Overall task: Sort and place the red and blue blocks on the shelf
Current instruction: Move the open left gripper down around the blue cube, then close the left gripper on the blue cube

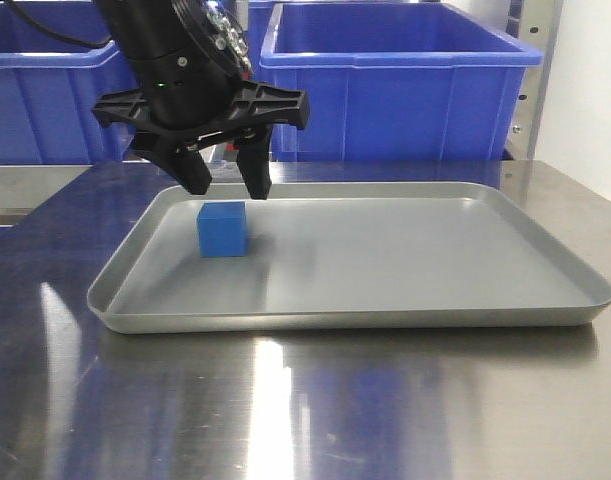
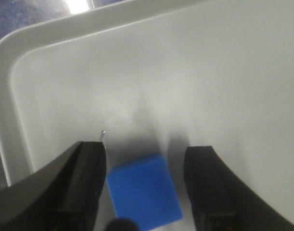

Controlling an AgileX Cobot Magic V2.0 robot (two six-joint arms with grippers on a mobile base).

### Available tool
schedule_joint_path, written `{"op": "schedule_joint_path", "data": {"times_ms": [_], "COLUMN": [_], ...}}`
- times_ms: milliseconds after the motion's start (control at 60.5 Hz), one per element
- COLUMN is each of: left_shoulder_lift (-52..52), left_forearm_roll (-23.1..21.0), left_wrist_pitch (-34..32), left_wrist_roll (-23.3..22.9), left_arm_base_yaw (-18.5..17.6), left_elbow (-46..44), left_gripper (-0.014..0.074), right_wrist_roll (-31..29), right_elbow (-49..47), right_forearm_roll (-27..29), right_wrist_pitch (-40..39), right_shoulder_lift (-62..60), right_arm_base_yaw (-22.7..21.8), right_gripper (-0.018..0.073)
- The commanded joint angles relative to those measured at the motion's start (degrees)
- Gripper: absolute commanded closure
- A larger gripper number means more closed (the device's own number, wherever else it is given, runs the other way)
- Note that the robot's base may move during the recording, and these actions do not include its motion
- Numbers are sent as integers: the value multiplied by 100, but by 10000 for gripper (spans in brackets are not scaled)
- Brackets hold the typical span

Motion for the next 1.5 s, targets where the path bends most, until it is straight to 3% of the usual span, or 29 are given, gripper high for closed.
{"op": "schedule_joint_path", "data": {"times_ms": [0, 265, 728, 1009, 1488], "left_shoulder_lift": [-277, -240, -240, -46, 88], "left_forearm_roll": [60, 230, 230, 230, 195], "left_wrist_pitch": [-242, -286, -229, 85, 76], "left_wrist_roll": [-6, -6, -571, -695, -868], "left_arm_base_yaw": [-40, -40, -40, -40, -40], "left_elbow": [-207, -207, -207, -207, -207], "left_gripper": [151, 76, 78, 78, 79], "right_wrist_roll": [-26, -26, -26, -26, -26], "right_elbow": [-164, -164, -164, -164, -164], "right_forearm_roll": [-87, -87, -87, -87, -87], "right_wrist_pitch": [-529, -529, -529, -529, -529], "right_shoulder_lift": [-5, -5, -5, -5, -5], "right_arm_base_yaw": [-32, -32, -32, -32, -32], "right_gripper": [498, 498, 498, 498, 498]}}
